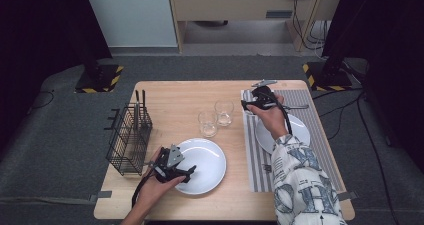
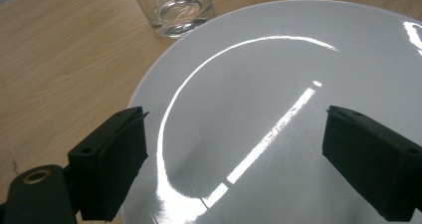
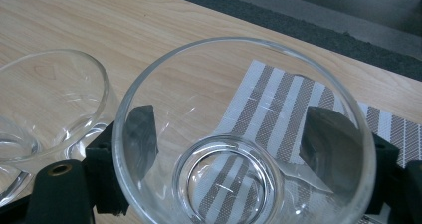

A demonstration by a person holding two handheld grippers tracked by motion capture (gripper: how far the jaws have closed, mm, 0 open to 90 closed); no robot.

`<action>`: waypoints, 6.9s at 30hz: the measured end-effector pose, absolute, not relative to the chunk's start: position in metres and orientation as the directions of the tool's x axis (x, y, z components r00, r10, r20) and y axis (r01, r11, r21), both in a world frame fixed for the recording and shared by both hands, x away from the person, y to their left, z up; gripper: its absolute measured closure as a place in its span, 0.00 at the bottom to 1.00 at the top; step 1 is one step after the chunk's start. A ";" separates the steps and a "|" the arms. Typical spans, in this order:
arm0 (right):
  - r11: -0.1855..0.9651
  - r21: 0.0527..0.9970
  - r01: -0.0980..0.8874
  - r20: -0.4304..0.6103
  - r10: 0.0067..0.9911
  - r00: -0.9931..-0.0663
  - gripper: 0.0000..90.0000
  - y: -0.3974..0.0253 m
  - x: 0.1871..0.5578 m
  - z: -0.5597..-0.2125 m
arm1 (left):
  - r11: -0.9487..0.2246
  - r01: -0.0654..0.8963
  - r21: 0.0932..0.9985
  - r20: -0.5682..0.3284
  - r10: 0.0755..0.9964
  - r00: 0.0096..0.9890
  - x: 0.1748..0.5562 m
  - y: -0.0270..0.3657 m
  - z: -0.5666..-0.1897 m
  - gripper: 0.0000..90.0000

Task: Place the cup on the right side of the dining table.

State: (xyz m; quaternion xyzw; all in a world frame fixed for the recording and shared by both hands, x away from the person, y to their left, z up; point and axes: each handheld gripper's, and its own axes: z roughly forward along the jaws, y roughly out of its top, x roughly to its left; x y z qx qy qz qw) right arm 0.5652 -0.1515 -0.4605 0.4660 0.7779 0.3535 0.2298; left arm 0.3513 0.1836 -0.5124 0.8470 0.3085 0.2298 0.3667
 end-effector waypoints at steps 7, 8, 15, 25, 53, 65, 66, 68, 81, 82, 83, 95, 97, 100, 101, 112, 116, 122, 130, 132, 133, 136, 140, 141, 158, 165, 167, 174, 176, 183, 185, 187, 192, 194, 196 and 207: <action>0.312 0.756 0.576 -0.018 0.889 -0.457 0.22 -0.152 0.569 -0.467 | -0.543 0.354 0.762 0.165 0.690 0.705 0.351 0.184 -0.513 0.11; 0.313 0.755 0.576 -0.019 0.889 -0.458 0.22 -0.152 0.570 -0.469 | -0.543 0.353 0.762 0.165 0.690 0.705 0.351 0.183 -0.512 0.11; 0.311 0.745 0.590 -0.011 0.890 -0.455 0.22 -0.149 0.570 -0.477 | -0.543 0.354 0.762 0.162 0.688 0.707 0.351 0.183 -0.513 0.11; 0.298 0.740 0.602 -0.001 0.897 -0.443 0.22 -0.154 0.570 -0.486 | -0.551 0.354 0.756 0.166 0.684 0.711 0.351 0.182 -0.513 0.11; 0.287 0.731 0.619 0.010 0.903 -0.430 0.22 -0.158 0.572 -0.495 | -0.555 0.349 0.755 0.170 0.680 0.713 0.350 0.180 -0.514 0.11; 0.290 0.734 0.614 0.005 0.902 -0.432 0.22 -0.157 0.572 -0.495 | -0.554 0.347 0.757 0.172 0.681 0.712 0.350 0.181 -0.513 0.11; 0.290 0.734 0.614 0.005 0.902 -0.432 0.22 -0.157 0.572 -0.495 | -0.554 0.347 0.757 0.172 0.681 0.712 0.350 0.181 -0.513 0.11; 0.287 0.736 0.613 0.007 0.902 -0.431 0.22 -0.157 0.572 -0.496 | -0.554 0.348 0.757 0.171 0.681 0.713 0.350 0.180 -0.513 0.11; 0.293 0.733 0.614 0.002 0.902 -0.432 0.21 -0.158 0.569 -0.497 | -0.557 0.344 0.756 0.173 0.676 0.716 0.350 0.180 -0.513 0.11; 0.290 0.733 0.615 0.004 0.902 -0.431 0.21 -0.159 0.569 -0.497 | -0.558 0.343 0.756 0.173 0.676 0.716 0.350 0.180 -0.513 0.11; 0.289 0.733 0.615 0.006 0.902 -0.431 0.21 -0.159 0.568 -0.497 | -0.557 0.345 0.756 0.172 0.677 0.716 0.349 0.179 -0.513 0.11; 0.286 0.725 0.626 0.010 0.905 -0.426 0.21 -0.159 0.568 -0.497 | -0.561 0.343 0.754 0.175 0.674 0.717 0.349 0.179 -0.513 0.11; 0.283 0.724 0.629 0.013 0.906 -0.423 0.20 -0.159 0.568 -0.498 | -0.561 0.342 0.754 0.176 0.674 0.718 0.349 0.179 -0.513 0.11; 0.282 0.721 0.632 0.014 0.907 -0.421 0.18 -0.159 0.569 -0.498 | -0.563 0.342 0.753 0.176 0.672 0.719 0.349 0.178 -0.513 0.11; 0.279 0.717 0.639 0.020 0.908 -0.419 0.17 -0.158 0.569 -0.499 | -0.563 0.341 0.752 0.177 0.671 0.720 0.349 0.178 -0.513 0.11; 0.263 0.689 0.676 0.055 0.910 -0.411 0.08 -0.158 0.570 -0.504 | -0.563 0.339 0.754 0.177 0.671 0.721 0.349 0.178 -0.513 0.11; 0.257 0.676 0.690 0.073 0.909 -0.410 0.08 -0.159 0.569 -0.505 | -0.565 0.339 0.753 0.177 0.669 0.722 0.349 0.177 -0.514 0.11; 0.257 0.678 0.689 0.071 0.910 -0.409 0.08 -0.163 0.565 -0.506 | -0.566 0.339 0.751 0.178 0.669 0.722 0.349 0.177 -0.514 0.11; 0.231 0.684 0.692 0.105 0.907 -0.407 0.07 -0.169 0.561 -0.504 | -0.566 0.337 0.752 0.179 0.668 0.722 0.348 0.177 -0.513 0.11; 0.228 0.686 0.691 0.106 0.908 -0.405 0.07 -0.170 0.560 -0.504 | -0.567 0.336 0.752 0.180 0.667 0.723 0.348 0.177 -0.513 0.11; 0.226 0.687 0.690 0.110 0.907 -0.406 0.07 -0.170 0.560 -0.503 | -0.568 0.336 0.752 0.181 0.667 0.723 0.348 0.177 -0.513 0.11; 0.222 0.691 0.688 0.114 0.906 -0.407 0.06 -0.171 0.557 -0.502 | -0.568 0.336 0.751 0.182 0.667 0.722 0.348 0.177 -0.513 0.11; 0.220 0.692 0.688 0.117 0.906 -0.408 0.06 -0.171 0.553 -0.499 | -0.567 0.336 0.752 0.185 0.671 0.718 0.349 0.177 -0.513 0.11; 0.220 0.692 0.687 0.120 0.904 -0.410 0.06 -0.171 0.553 -0.498 | -0.566 0.336 0.753 0.185 0.672 0.717 0.349 0.178 -0.513 0.11; 0.205 0.710 0.674 0.139 0.897 -0.419 0.05 -0.178 0.536 -0.486 | -0.562 0.341 0.754 0.190 0.683 0.705 0.349 0.180 -0.511 0.11; 0.199 0.721 0.664 0.126 0.904 -0.408 0.06 -0.178 0.530 -0.481 | -0.558 0.345 0.755 0.195 0.693 0.694 0.349 0.183 -0.510 0.11; 0.194 0.726 0.660 0.129 0.904 -0.408 0.06 -0.178 0.528 -0.478 | -0.557 0.345 0.755 0.195 0.693 0.694 0.349 0.183 -0.510 0.11; 0.172 0.753 0.636 0.132 0.907 -0.401 0.06 -0.179 0.520 -0.470 | -0.557 0.342 0.756 0.198 0.694 0.692 0.349 0.182 -0.510 0.11; 0.163 0.757 0.633 0.137 0.907 -0.398 0.06 -0.179 0.519 -0.468 | -0.561 0.342 0.754 0.201 0.693 0.693 0.349 0.182 -0.510 0.11; 0.161 0.772 0.615 0.136 0.903 -0.407 0.06 -0.180 0.514 -0.461 | -0.568 0.342 0.748 0.209 0.692 0.691 0.349 0.183 -0.511 0.11; 0.157 0.776 0.611 0.136 0.904 -0.405 0.06 -0.180 0.512 -0.459 | -0.568 0.342 0.749 0.209 0.692 0.691 0.349 0.183 -0.511 0.11; 0.159 0.780 0.605 0.133 0.903 -0.409 0.06 -0.179 0.510 -0.456 | -0.570 0.341 0.747 0.212 0.691 0.691 0.349 0.182 -0.511 0.11; 0.167 0.791 0.588 0.126 0.897 -0.424 0.06 -0.177 0.504 -0.451 | -0.574 0.341 0.744 0.213 0.689 0.693 0.349 0.182 -0.511 0.11; 0.170 0.797 0.579 0.123 0.894 -0.431 0.06 -0.176 0.502 -0.450 | -0.573 0.341 0.745 0.214 0.689 0.692 0.349 0.182 -0.511 0.11; 0.171 0.796 0.581 0.125 0.892 -0.435 0.06 -0.174 0.499 -0.449 | -0.573 0.340 0.745 0.214 0.689 0.692 0.349 0.182 -0.511 0.11; 0.184 0.813 0.552 0.115 0.879 -0.462 0.05 -0.166 0.489 -0.439 | -0.576 0.342 0.743 0.215 0.689 0.692 0.349 0.182 -0.512 0.11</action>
